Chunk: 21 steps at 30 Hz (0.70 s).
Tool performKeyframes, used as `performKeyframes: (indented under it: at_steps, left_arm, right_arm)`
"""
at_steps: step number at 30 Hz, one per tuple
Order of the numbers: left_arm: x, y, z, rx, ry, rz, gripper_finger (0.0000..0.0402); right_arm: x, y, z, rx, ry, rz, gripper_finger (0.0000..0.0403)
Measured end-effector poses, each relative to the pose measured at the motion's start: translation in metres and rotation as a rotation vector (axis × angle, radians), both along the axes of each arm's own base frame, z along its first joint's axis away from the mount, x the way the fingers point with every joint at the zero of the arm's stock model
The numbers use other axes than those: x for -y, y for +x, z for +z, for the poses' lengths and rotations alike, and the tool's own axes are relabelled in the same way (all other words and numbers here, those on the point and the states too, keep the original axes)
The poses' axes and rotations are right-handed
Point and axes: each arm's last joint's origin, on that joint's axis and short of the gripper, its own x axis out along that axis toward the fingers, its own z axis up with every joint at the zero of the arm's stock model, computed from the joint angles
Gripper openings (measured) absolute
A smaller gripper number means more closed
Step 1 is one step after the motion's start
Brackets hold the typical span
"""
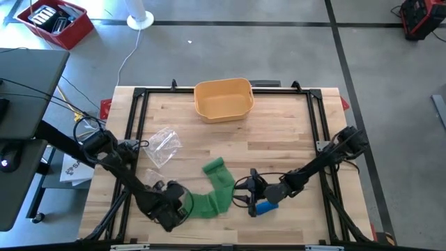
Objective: Roll bandage
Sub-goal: Open the bottom transparent zip bag
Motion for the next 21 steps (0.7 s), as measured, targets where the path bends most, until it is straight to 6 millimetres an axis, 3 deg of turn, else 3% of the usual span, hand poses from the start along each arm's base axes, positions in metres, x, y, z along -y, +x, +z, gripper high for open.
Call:
performKeyframes:
  at_steps: [7,11,15,21]
  left_arm:
    - [0.001,-0.014,-0.019,0.145,0.013,-0.012,0.0113]
    - [0.000,-0.014,-0.020,0.170,0.082,-0.063,0.0066]
    - [0.000,-0.011,-0.021,0.230,0.142,-0.104,0.0008]
    - [0.014,0.006,0.000,0.400,0.181,-0.133,0.0002]
  right_arm:
    - [-0.003,0.002,0.000,0.049,0.013,0.009,0.0154]
    - [-0.021,0.005,0.014,0.095,-0.001,0.054,0.0154]
    - [-0.044,0.006,0.029,0.100,-0.123,0.123,0.0154]
    - [-0.067,0.009,0.045,-0.001,-0.248,0.178,0.0154]
